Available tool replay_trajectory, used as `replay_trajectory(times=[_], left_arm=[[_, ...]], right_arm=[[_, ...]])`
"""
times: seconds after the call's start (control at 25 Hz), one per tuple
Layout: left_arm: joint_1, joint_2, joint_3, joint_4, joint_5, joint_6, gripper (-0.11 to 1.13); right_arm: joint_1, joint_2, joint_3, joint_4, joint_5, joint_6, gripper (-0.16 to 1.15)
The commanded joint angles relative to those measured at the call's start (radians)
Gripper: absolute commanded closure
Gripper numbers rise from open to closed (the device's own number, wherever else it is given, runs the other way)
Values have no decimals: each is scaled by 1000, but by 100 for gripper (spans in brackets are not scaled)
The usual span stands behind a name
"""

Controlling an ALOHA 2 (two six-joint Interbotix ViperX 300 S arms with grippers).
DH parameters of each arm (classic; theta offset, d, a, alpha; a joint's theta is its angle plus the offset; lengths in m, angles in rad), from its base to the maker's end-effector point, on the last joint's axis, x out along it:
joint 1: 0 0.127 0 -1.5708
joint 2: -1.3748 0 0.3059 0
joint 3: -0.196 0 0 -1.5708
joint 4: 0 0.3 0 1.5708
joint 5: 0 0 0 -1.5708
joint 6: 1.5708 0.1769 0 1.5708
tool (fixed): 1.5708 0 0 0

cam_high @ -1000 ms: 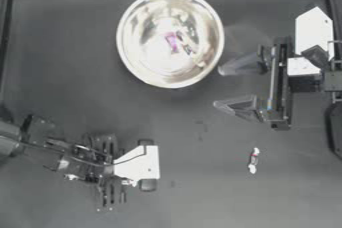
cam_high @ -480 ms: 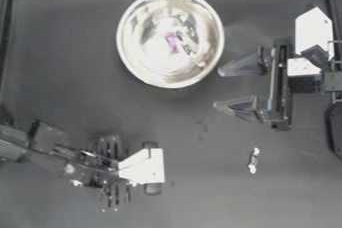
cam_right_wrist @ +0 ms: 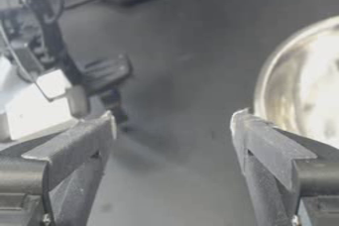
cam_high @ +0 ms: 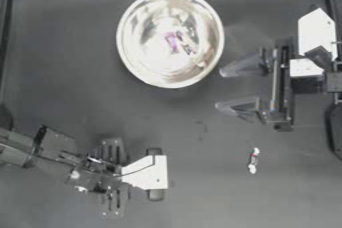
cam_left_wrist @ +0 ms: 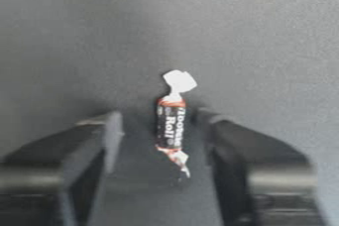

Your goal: Put candies in bowl

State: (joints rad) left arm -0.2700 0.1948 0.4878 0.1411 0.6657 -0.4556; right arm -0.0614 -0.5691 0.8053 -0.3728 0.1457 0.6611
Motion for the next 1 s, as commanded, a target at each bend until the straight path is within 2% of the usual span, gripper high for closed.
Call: replay_trajectory(times=[0.04, 0.52, 0.8, 1.0], left_arm=[[-8, -18, -17, -2, -15, -2, 35], [-25, -18, -15, -3, -35, 0, 65], [-15, -80, 5, 8, -37, 0, 66], [18, -152, 32, 28, -41, 0, 66]], right_arm=[[2, -18, -14, 3, -8, 0, -1], [2, -18, -17, 3, -8, 0, -1], [2, -17, -14, 6, -8, -2, -1], [0, -18, -12, 8, -8, -2, -1]])
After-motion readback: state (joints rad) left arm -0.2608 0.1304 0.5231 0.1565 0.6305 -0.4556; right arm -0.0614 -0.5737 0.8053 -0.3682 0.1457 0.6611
